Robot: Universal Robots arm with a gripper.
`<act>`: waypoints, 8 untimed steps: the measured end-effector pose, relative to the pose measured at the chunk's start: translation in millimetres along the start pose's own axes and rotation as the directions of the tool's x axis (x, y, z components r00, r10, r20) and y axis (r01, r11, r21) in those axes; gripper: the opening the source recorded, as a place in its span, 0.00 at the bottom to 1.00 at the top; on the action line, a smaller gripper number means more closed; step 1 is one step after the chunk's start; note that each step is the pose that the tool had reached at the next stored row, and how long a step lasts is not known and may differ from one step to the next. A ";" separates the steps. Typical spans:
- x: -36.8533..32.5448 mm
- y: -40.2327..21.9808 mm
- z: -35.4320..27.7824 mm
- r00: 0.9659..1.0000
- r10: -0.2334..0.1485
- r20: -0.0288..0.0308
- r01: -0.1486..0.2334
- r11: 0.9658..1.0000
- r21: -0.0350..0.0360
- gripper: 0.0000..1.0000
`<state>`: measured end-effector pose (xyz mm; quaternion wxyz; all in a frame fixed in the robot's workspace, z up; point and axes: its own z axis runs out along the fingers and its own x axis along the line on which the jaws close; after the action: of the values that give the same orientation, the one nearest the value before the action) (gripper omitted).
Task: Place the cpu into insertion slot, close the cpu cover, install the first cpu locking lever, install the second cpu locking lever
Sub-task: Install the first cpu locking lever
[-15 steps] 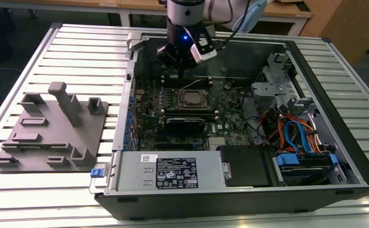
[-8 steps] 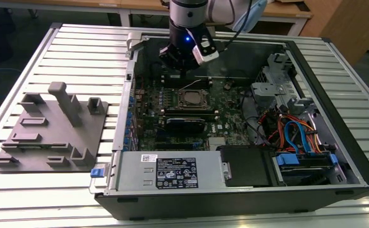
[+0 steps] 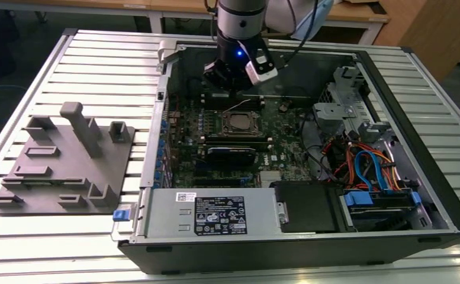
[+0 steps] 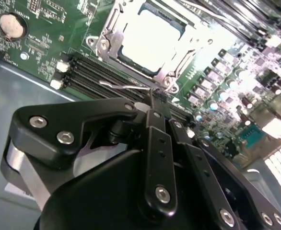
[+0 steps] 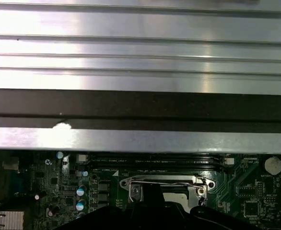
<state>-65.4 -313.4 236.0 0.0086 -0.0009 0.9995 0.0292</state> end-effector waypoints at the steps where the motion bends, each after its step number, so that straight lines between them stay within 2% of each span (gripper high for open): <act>1: -0.6 -0.1 1.3 1.000 0.000 0.000 0.000 1.000 0.000 0.11; 8: -4.5 0.9 5.5 1.000 0.000 0.000 0.000 1.000 0.000 0.11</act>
<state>-60.8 -312.2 230.7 0.0086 -0.0009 0.9995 0.0291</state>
